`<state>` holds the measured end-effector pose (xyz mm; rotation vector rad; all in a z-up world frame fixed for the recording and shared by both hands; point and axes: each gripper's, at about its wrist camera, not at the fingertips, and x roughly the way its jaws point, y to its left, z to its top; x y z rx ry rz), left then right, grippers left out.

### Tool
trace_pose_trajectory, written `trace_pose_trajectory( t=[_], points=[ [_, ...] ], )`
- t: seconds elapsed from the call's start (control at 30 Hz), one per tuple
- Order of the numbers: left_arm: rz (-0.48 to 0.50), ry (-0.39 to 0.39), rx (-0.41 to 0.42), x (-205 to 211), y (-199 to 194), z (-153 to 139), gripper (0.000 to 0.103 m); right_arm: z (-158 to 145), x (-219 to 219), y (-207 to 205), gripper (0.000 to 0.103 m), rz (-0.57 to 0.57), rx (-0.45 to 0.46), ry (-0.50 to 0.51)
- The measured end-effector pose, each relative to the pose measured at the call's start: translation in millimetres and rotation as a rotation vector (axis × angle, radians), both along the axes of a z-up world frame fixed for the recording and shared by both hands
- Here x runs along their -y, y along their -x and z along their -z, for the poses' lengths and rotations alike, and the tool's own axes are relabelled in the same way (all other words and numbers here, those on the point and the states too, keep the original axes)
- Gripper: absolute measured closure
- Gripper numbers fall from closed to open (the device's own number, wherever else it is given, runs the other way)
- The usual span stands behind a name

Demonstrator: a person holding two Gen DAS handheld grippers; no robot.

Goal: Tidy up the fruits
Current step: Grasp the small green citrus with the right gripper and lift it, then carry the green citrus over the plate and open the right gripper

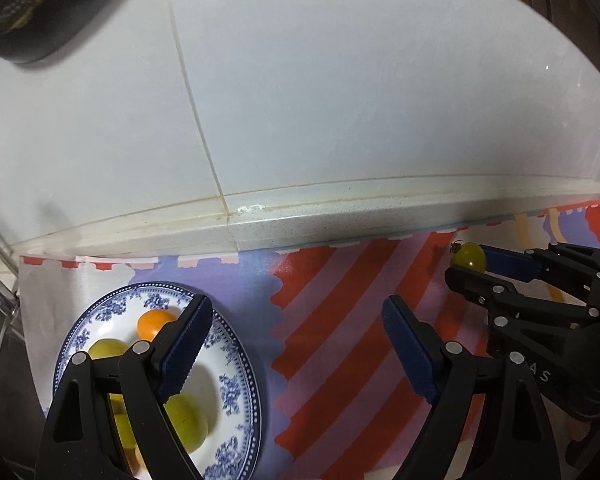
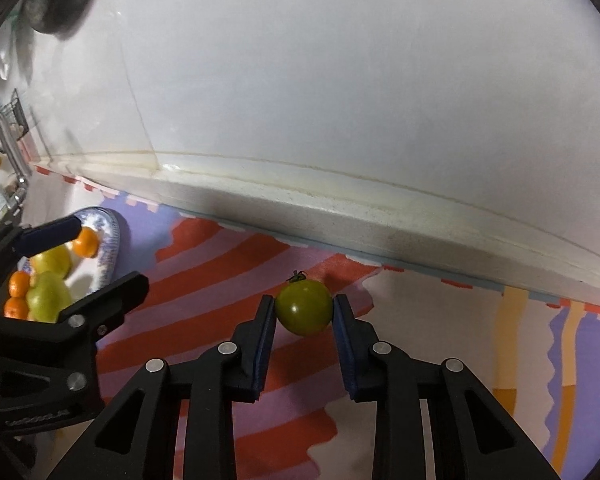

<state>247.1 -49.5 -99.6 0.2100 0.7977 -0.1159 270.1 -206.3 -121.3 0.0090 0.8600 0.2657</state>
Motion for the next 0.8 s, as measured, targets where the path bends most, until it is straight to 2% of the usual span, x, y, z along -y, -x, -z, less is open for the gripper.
trace_pose_trajectory(
  t=[0.37, 0.6, 0.8],
  points=[
    [-0.016, 0.024, 0.096, -22, 40, -48, 0.014, -48, -16, 38, 0.073, -0.025, 0.091, -0.042],
    [-0.069, 0.041, 0.153, -46, 65, -76, 0.013, -76, -35, 60, 0.073, -0.056, 0.148, -0.057],
    [-0.129, 0.027, 0.191, -72, 84, -88, 0.011, -93, -56, 72, 0.073, -0.096, 0.176, -0.084]
  ],
)
